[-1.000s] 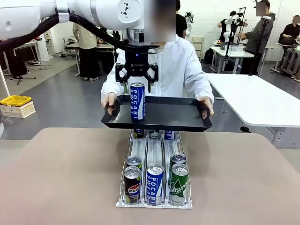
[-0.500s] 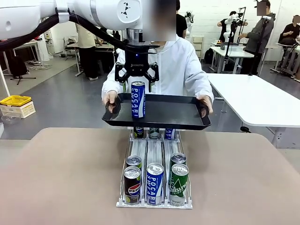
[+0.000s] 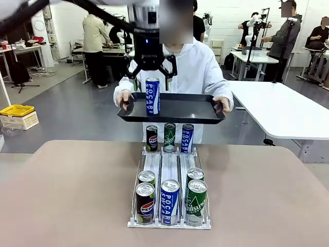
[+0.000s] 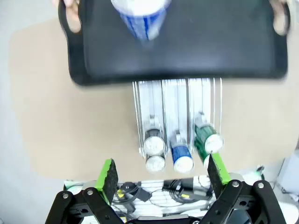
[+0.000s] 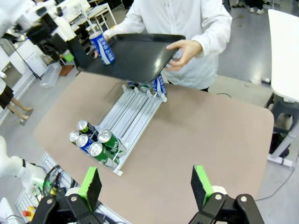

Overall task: Retrieve and hand over the desired beverage to the person.
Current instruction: Place the picked can on the Handle tray extended by the person.

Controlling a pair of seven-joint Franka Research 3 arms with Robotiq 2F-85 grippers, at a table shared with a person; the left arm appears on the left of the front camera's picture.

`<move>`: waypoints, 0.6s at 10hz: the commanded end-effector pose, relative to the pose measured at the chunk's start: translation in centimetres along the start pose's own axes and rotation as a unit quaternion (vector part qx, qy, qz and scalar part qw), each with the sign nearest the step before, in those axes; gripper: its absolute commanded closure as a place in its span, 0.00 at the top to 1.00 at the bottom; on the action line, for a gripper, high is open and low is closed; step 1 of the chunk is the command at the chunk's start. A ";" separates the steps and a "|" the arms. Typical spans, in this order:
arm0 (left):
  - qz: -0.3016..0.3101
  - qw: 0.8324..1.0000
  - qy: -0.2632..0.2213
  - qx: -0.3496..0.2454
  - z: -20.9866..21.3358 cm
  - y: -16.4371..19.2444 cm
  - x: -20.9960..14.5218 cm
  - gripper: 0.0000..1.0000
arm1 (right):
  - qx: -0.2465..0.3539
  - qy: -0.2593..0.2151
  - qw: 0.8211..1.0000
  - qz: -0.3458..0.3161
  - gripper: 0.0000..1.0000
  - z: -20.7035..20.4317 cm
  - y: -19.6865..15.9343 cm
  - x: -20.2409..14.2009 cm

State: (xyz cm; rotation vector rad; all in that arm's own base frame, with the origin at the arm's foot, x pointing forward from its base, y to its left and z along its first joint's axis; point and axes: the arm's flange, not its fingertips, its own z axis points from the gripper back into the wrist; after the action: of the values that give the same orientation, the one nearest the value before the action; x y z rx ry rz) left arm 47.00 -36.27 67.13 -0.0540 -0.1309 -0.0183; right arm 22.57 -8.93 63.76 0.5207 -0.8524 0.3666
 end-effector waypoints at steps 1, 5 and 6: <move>-0.067 0.998 -0.011 -0.015 1.5 2.2 -4.9 1.00 | 0.001 0.000 1.000 -0.002 1.00 -0.1 -0.1 0.0; -0.188 0.977 -0.028 -0.095 3.0 6.8 -9.7 1.00 | 0.001 0.000 1.000 -0.002 1.00 -0.1 -0.1 0.0; -0.206 0.972 -0.032 -0.109 2.8 7.9 -10.8 1.00 | 0.001 0.000 1.000 -0.002 1.00 -0.1 -0.1 0.0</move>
State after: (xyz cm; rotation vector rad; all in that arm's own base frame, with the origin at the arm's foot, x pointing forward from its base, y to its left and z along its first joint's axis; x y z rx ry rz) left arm 37.64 -30.63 70.40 -0.1953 -0.2026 -0.3971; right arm 22.57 -8.93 63.76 0.5208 -0.8525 0.3667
